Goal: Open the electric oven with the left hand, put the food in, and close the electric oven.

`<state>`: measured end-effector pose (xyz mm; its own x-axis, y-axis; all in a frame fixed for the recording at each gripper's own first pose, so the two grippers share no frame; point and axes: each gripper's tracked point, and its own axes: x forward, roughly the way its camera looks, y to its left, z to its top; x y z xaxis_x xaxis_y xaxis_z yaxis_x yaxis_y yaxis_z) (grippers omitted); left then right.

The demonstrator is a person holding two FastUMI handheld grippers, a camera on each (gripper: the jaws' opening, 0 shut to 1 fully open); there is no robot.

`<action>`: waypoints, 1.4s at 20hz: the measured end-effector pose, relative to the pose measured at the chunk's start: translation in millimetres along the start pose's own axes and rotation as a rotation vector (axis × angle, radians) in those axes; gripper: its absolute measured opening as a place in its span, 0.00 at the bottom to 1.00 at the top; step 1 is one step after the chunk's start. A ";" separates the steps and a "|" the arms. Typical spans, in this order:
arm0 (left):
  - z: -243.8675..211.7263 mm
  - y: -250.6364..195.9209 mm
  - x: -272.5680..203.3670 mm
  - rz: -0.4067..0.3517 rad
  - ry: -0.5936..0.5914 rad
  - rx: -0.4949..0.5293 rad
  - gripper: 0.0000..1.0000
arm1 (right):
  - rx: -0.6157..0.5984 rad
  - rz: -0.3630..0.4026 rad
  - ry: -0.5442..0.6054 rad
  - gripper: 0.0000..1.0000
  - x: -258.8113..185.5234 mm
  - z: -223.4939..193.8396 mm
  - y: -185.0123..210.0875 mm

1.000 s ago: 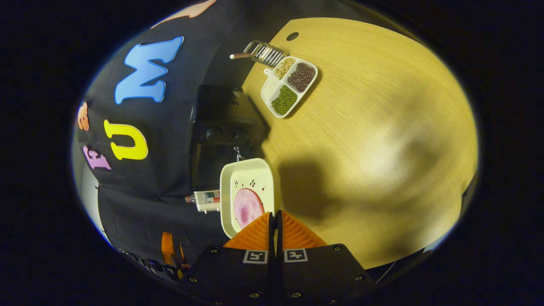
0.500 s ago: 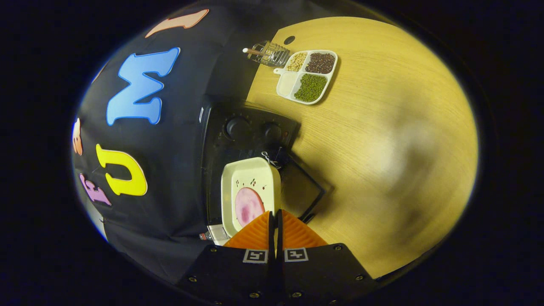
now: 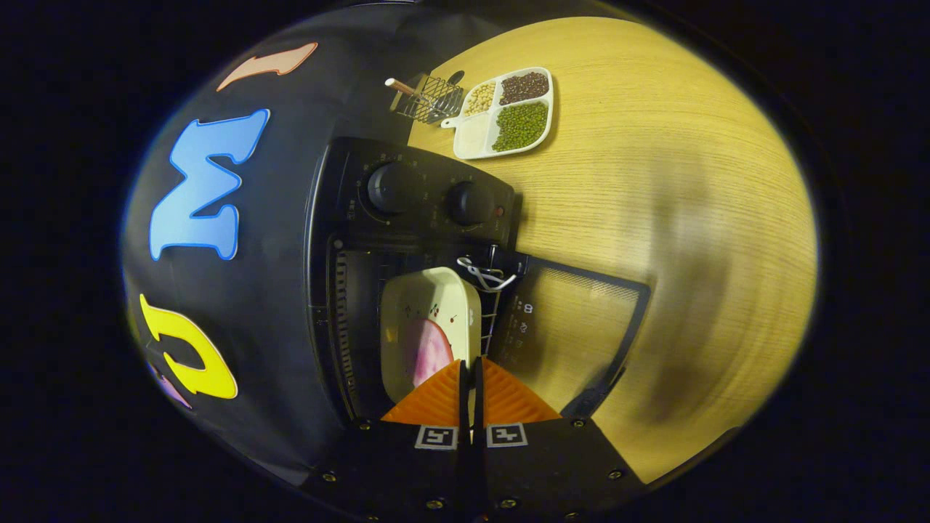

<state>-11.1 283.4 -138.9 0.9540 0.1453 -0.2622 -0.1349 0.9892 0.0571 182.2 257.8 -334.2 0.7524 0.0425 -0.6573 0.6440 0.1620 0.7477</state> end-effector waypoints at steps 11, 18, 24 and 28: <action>-7.4 31.9 8.9 0.046 0.037 -0.022 0.95 | 0.035 -0.075 -0.088 0.02 44.8 -6.8 17.4; -0.6 10.3 30.3 0.017 0.019 -0.029 1.00 | -0.119 -0.038 -0.076 0.36 19.7 4.5 26.8; 6.2 -35.0 49.9 -0.053 -0.001 -0.020 0.99 | -0.412 -0.052 -0.095 0.37 -27.8 29.0 5.7; 10.9 -69.9 60.5 -0.103 -0.003 -0.017 1.00 | -0.751 0.018 -0.191 0.37 -76.5 67.7 23.4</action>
<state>59.0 222.9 -148.3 0.9638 0.0426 -0.2631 -0.0404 0.9991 0.0135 149.0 191.7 -260.0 0.8165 -0.1080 -0.5672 0.4161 0.7911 0.4484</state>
